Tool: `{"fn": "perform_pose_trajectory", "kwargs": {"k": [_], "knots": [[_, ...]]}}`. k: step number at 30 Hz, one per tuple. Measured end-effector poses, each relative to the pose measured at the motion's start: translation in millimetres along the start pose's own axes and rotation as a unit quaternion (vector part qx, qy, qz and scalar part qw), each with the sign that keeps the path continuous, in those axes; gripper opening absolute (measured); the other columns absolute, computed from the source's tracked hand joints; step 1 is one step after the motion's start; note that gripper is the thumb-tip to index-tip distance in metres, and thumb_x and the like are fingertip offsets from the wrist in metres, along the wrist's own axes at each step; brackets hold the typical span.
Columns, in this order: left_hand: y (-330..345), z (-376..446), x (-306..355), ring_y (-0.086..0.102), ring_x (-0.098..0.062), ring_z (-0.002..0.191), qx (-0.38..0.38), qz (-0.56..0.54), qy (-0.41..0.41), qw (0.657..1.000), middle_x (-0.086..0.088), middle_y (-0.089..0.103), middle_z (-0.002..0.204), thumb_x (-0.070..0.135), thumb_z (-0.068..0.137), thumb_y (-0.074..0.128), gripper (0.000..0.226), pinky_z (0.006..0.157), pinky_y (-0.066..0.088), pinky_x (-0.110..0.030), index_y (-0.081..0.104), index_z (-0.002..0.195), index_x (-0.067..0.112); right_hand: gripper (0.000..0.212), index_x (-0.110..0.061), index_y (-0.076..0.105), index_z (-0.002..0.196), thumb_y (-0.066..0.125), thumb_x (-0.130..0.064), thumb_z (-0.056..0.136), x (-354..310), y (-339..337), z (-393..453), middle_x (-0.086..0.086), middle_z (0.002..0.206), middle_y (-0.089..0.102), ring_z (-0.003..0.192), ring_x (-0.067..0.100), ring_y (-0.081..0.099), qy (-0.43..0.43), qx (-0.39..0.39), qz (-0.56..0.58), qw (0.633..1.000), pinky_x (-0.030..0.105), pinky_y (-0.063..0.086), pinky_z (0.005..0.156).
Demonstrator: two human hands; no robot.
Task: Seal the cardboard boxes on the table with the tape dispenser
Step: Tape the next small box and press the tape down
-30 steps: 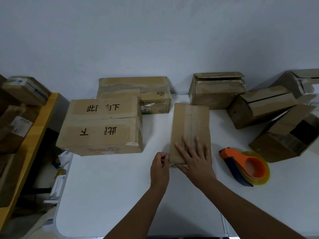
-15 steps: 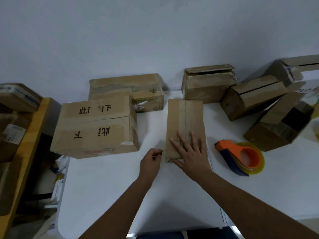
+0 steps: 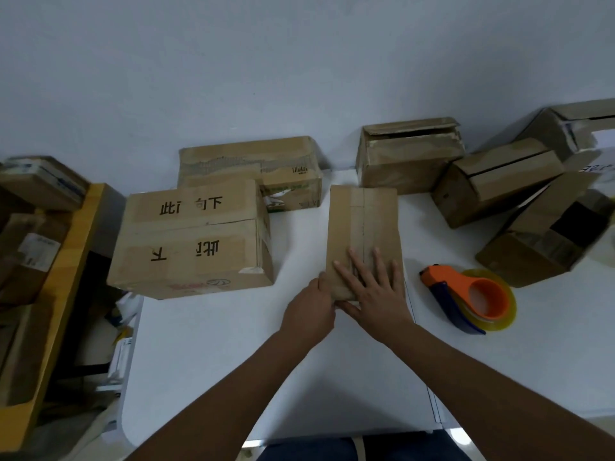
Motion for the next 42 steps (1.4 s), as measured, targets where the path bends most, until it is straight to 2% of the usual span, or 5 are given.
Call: {"fn": "perform_pose_trajectory", "kwargs": {"k": [11,17,23,30,42], "knots": [[-25,31,-16,0.059,-0.024,0.112,-0.062,0.122,0.069,0.988,-0.002,0.053,0.139,0.055,0.087,0.064,0.073,0.092,0.041,-0.034,0.039,0.144,0.016,0.103,-0.041,-0.024,0.148,0.057,-0.052,0.086,1,-1,1,-0.004,0.156,-0.033,0.143,0.038,-0.028,-0.009,-0.032,-0.020,0.999,0.061,-0.012,0.115],[-11,21,-14,0.057,-0.030,0.118,-0.068,0.057,0.011,0.996,-0.002,-0.012,0.165,0.036,0.091,0.068,0.098,0.093,0.050,-0.041,0.001,0.157,0.009,0.088,-0.042,-0.010,0.152,0.052,-0.057,0.090,0,-23,-3,-0.008,0.159,-0.027,0.144,0.031,-0.030,-0.038,-0.063,0.079,0.994,0.057,-0.013,0.116],[-35,17,-19,0.052,-0.027,0.125,0.038,0.050,0.003,0.998,-0.003,-0.009,0.166,-0.001,0.092,0.053,0.075,0.096,0.050,-0.035,0.017,0.157,0.013,0.063,-0.027,0.017,0.154,0.045,-0.043,0.099,35,-59,-16,-0.005,0.163,0.003,0.149,0.021,0.010,0.151,0.031,0.390,0.908,0.048,0.021,0.119],[6,32,35,-0.015,-0.033,0.150,-0.015,0.128,0.030,0.991,-0.012,-0.019,0.163,0.072,0.092,0.030,0.092,0.120,-0.002,-0.052,0.000,0.158,0.014,0.048,-0.026,0.033,0.145,0.046,-0.037,0.100,24,-48,-49,0.000,0.130,0.059,0.090,0.007,0.068,0.214,0.061,0.548,0.806,0.035,0.057,0.084],[-33,35,6,0.014,-0.025,0.148,0.013,0.233,0.272,0.934,0.006,0.024,0.159,-0.010,0.081,0.048,0.078,0.119,0.014,-0.046,0.040,0.145,0.034,0.056,-0.010,0.031,0.148,0.051,-0.030,0.100,78,-43,-42,0.007,0.154,0.027,0.142,0.022,0.027,0.209,0.113,0.414,0.879,0.035,0.025,0.116]]}}
Point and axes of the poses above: each hand's wrist, its own z-axis towards the middle knuckle, its own y-axis out of the palm, x = y × z, the point moved 2 cm from there along z, towards the middle knuckle
